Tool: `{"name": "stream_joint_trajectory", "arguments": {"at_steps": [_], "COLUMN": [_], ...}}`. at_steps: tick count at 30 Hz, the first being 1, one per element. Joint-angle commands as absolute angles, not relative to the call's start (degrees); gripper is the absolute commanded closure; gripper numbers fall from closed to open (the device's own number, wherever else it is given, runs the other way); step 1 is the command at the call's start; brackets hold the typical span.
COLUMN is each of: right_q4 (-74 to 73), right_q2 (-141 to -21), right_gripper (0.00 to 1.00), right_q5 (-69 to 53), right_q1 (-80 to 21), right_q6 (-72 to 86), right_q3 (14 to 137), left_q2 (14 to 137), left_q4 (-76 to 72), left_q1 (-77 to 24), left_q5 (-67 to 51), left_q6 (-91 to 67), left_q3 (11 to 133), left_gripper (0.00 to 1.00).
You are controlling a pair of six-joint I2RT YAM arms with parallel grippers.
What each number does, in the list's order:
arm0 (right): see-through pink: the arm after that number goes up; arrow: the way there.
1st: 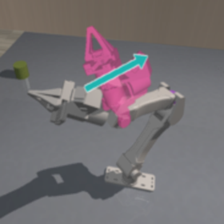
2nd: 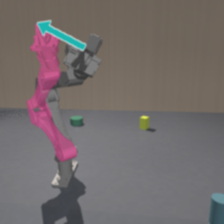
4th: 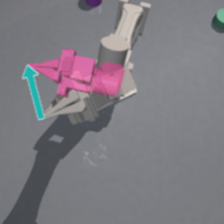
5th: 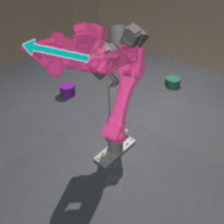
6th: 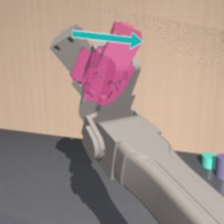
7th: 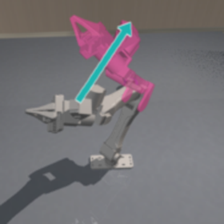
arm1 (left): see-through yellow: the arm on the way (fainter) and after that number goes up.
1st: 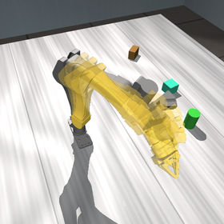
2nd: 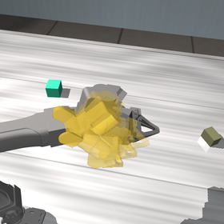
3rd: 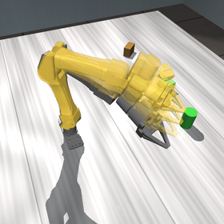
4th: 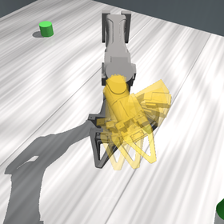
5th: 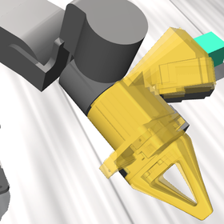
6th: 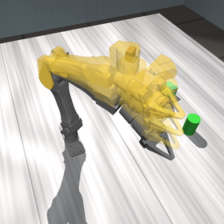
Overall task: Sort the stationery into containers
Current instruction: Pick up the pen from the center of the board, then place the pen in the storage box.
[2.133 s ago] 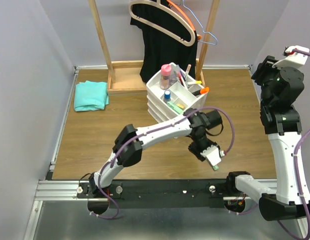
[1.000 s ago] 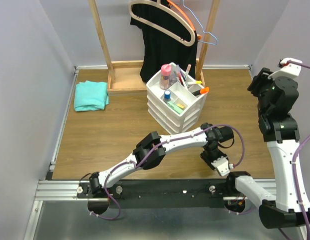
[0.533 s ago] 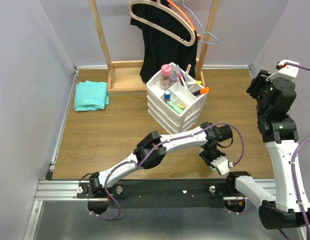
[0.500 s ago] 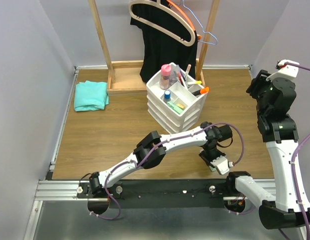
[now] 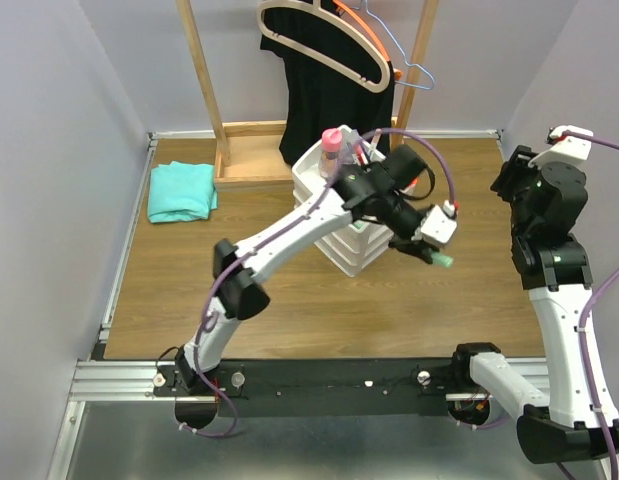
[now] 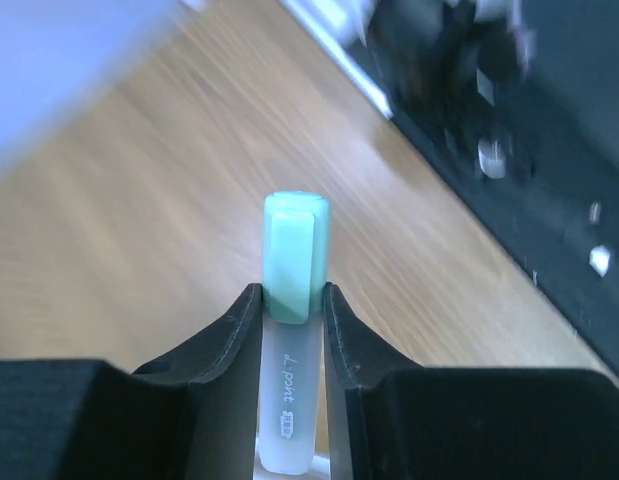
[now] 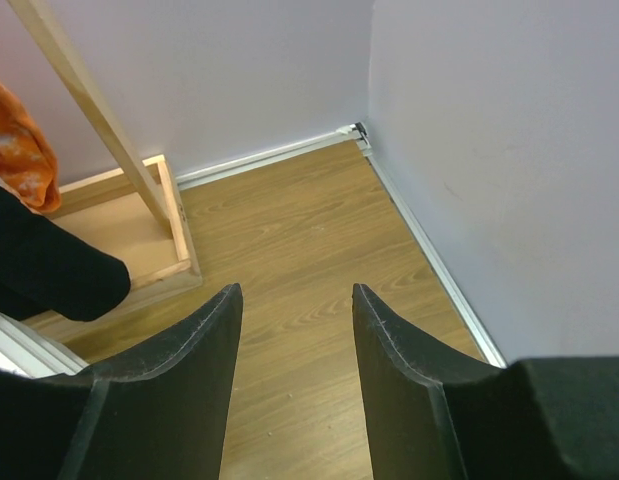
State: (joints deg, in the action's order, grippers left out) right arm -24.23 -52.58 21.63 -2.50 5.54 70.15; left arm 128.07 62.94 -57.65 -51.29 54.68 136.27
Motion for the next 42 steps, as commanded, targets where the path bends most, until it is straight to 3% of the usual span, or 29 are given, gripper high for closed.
{"name": "stream_joint_trajectory", "arguments": {"at_steps": [1,11,28,42], "right_q4": [-21.18,-18.37,-19.86,-20.57], "right_q2": [-51.33,-52.82,-55.98,-57.83], "right_gripper": [0.44,0.44,0.45,0.48], "right_q5": [23.99,23.03,21.62,16.61], "right_q1": [-2.02,-2.02,1.13,2.46], "right_q6": [4.13,4.48,5.18,4.31], "right_q3": [67.59,66.71,67.68,68.90], "left_q2": [117.17,116.54,122.26,121.37], "left_q4": [46.27,-1.34,-12.57,-8.09], "left_q1": [-58.71,-46.16,-38.50,-37.35], "left_q5": [-60.91,-56.43,-58.79,-58.98], "left_q6": [30.71,-18.48,-23.99,-12.13], "left_q3": [134.22,128.32,125.25,117.51], "left_gripper": [1.00,1.00,1.00,1.00]}}
